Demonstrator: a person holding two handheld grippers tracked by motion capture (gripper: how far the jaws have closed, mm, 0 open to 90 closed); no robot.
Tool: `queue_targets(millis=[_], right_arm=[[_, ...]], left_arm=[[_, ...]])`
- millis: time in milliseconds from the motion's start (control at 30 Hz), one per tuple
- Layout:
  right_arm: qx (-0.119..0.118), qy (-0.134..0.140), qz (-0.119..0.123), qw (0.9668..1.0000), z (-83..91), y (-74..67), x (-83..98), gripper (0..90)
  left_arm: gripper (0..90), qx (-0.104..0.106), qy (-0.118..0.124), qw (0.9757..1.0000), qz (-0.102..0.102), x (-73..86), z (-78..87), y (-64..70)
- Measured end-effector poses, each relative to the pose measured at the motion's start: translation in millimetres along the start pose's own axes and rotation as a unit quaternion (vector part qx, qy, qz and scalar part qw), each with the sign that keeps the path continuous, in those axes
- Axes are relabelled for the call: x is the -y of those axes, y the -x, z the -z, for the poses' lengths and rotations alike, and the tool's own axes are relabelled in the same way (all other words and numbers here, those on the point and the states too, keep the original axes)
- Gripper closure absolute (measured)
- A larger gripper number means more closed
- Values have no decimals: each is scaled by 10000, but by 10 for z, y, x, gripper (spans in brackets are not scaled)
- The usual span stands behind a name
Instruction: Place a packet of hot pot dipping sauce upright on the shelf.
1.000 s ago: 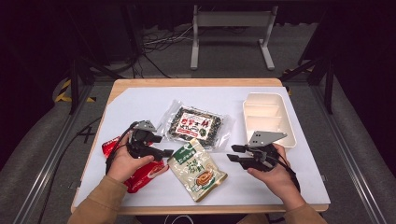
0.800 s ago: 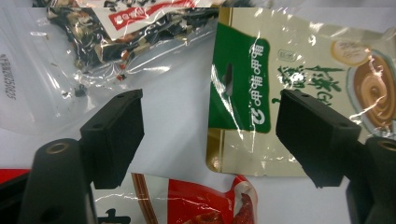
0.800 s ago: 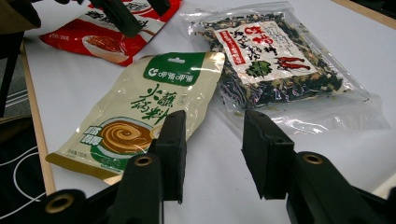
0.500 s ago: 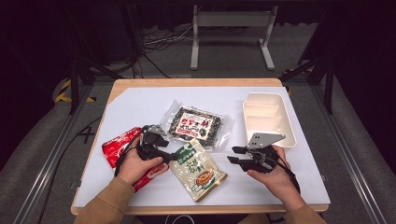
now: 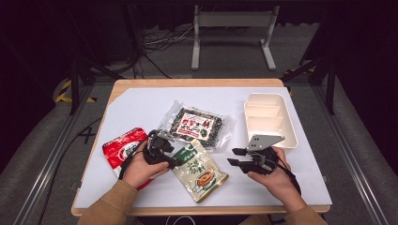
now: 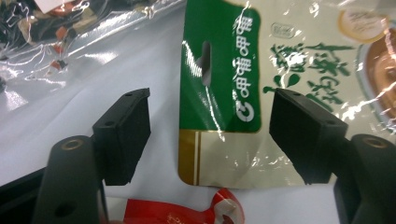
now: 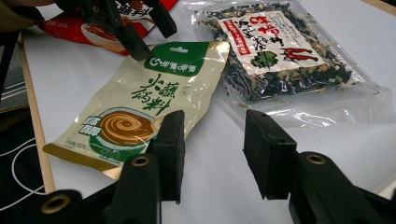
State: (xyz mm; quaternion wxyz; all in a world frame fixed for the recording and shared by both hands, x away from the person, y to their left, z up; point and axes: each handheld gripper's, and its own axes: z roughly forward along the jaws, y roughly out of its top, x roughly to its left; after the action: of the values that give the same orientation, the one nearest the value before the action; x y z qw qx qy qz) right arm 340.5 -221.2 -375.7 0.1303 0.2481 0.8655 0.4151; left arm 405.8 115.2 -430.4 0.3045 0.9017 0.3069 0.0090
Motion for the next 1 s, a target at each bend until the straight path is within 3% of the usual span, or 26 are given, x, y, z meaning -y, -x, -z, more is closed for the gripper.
queue_targets(millis=[233,500,533,633,733,867,1000], right_arm=[[-21,-6,5,10000,-5,-4,4,567],[-77,8,-29,10000,-11,-1,4,553],[-77,8,-29,10000,-11,-1,4,553],[-93,7,-38,9999,-12,-3,2,550],[-95,11,-24,10000,-14,-7,0,550],[-90,13,-22,10000,-14,-9,0,550],[-84,18,-23,10000,-13,-10,-2,550]], left_arm=[[309,124,-110,9998,-106,-5,-47,35],[395,101,-155,9994,-289,-3,-45,77],[395,-46,-181,9986,-498,-4,-54,115],[452,-367,-233,9964,-729,-1,-64,177],[474,-479,-223,9960,-725,0,-48,194],[578,-537,-153,9955,-769,3,-29,208],[687,-502,-108,9941,-953,5,-37,251]])
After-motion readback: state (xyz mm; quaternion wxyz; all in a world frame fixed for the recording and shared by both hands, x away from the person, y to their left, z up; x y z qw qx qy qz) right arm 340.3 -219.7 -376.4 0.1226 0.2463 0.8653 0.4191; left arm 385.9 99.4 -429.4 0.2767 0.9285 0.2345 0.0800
